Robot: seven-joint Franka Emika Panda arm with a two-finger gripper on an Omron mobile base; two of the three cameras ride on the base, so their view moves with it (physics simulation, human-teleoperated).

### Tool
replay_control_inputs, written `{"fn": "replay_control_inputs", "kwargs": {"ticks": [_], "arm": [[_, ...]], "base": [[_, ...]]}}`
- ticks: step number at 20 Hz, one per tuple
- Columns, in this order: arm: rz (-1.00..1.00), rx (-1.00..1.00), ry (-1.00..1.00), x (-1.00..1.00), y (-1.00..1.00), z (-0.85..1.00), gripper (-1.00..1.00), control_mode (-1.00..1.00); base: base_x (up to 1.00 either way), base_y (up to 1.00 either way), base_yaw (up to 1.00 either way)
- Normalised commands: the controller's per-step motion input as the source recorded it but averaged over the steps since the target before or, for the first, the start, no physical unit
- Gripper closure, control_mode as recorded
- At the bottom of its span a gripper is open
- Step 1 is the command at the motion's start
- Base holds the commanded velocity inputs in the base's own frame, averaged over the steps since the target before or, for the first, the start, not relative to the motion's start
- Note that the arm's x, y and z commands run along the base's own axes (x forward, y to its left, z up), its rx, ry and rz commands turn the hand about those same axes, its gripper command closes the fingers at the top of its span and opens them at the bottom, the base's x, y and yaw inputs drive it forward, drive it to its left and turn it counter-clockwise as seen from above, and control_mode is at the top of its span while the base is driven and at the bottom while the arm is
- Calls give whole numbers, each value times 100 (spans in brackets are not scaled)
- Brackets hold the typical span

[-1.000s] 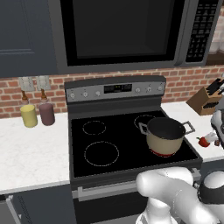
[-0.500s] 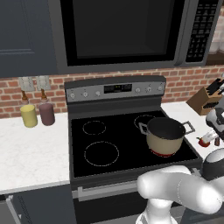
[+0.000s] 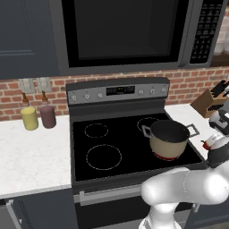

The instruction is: Put the lime and bell pepper in the pot. Retrieve the spatula and lightly stir the vegetables in the pot.

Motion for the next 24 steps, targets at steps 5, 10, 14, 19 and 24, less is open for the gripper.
{"fn": "replay_control_inputs", "kwargs": {"ticks": [5,10,14,19,24], "arm": [[0,0,1,18,-11,-22,-100,-100],[0,0,1,19,-11,-31,-100,-100],[0,0,0,10,-9,-28,-100,-100],[0,0,0,0,-7,-19,-100,-100],[0,0,0,0,1,-14,-100,-100]], "base": [[0,0,0],[0,0,0],[0,0,0],[0,0,0],[0,0,0]]}}
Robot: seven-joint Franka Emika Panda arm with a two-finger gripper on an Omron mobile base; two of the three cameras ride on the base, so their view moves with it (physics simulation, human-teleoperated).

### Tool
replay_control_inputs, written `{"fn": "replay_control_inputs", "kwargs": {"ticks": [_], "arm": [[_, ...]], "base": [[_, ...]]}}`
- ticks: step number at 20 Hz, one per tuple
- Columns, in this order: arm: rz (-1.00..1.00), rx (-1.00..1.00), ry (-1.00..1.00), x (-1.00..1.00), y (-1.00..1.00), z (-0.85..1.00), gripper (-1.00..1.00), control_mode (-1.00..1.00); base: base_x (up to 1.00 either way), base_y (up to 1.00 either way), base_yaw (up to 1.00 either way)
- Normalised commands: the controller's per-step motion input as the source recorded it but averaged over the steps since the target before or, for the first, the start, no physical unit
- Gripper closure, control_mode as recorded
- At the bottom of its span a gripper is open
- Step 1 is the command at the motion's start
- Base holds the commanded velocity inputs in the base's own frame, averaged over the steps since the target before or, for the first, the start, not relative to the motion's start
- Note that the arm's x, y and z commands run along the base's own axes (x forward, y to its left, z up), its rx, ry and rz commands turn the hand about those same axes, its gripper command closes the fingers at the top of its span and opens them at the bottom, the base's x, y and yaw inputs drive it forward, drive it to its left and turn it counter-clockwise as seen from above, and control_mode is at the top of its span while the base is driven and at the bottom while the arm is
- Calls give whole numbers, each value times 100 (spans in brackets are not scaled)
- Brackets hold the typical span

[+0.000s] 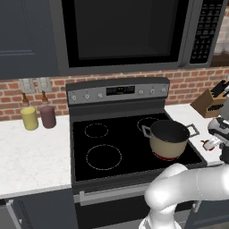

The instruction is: Put the lime and bell pepper in the pot. Retrieve the spatula and lightly stir the vegetables in the pot.

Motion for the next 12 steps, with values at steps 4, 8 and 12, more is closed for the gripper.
{"fn": "replay_control_inputs", "kwargs": {"ticks": [4,8,12], "arm": [[0,0,0,0,21,-9,100,-100],[0,0,0,0,16,0,100,-100],[-1,0,-3,-29,0,26,100,-100]], "base": [[0,0,0],[0,0,0],[0,0,0]]}}
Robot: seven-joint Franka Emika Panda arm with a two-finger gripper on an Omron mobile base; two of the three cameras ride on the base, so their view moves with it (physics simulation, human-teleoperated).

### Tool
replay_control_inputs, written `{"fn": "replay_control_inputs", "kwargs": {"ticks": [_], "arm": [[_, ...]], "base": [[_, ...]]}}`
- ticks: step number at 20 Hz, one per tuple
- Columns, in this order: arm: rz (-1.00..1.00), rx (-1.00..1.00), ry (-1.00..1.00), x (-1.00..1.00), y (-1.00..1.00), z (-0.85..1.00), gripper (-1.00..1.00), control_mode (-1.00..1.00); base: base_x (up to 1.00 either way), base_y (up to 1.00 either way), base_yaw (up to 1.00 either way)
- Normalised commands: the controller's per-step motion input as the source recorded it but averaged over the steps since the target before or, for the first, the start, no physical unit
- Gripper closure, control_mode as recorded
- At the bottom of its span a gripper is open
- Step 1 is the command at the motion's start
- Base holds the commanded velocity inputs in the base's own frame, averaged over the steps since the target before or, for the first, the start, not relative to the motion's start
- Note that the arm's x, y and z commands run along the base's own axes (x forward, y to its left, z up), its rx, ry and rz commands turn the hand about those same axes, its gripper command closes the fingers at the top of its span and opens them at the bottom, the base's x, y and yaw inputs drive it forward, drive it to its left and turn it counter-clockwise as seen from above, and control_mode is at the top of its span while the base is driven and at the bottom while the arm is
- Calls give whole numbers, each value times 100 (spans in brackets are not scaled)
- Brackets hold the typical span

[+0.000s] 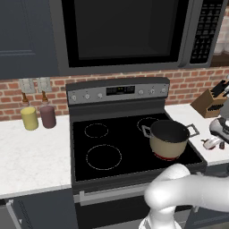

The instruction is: Put the lime and bell pepper in the pot. Retrieve the spatula and lightly stir the vegetables in the pot.

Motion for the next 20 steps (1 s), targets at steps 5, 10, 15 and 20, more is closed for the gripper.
{"fn": "replay_control_inputs", "kwargs": {"ticks": [5,10,15,20], "arm": [[-6,3,-11,-76,0,93,100,-100],[-14,5,-6,-73,3,100,100,-100],[-18,0,-2,-74,38,100,100,-100],[-18,0,0,-63,90,79,100,-100]], "base": [[0,0,0],[0,0,0],[0,0,0],[0,0,0]]}}
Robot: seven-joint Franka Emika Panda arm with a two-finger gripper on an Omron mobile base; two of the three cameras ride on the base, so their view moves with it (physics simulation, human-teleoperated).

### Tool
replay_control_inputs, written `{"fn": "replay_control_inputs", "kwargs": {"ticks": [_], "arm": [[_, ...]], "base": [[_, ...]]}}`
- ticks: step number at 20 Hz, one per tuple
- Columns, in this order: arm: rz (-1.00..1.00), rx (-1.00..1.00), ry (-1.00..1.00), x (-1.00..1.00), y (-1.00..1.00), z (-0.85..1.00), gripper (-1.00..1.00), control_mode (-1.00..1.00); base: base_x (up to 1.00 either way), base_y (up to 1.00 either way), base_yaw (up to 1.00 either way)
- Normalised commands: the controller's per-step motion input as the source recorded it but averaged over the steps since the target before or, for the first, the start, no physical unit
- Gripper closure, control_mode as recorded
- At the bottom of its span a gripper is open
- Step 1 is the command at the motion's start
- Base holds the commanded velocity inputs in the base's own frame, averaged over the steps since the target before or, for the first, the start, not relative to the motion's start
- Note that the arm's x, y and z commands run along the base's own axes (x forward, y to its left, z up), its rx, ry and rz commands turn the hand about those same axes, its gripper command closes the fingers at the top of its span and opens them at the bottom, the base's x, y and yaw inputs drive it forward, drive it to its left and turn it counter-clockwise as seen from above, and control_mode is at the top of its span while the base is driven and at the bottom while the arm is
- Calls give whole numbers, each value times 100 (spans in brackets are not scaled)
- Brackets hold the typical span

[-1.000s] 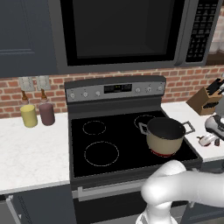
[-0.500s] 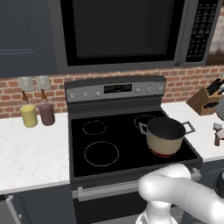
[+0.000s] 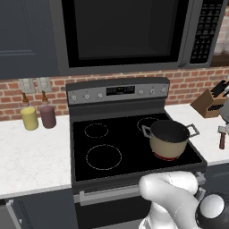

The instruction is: Put the lime and bell pepper in the pot. Retrieve the spatula and lightly stir the vegetables in the pot.

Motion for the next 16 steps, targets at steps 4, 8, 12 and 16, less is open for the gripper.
{"fn": "replay_control_inputs", "kwargs": {"ticks": [4,8,12,16], "arm": [[-11,-5,0,-16,100,39,100,-100],[-7,-5,0,2,100,14,100,-100],[-3,-3,1,36,93,0,100,-100],[-1,-1,5,59,58,-2,100,-100]], "base": [[0,0,0],[0,0,0],[0,0,0],[0,0,0]]}}
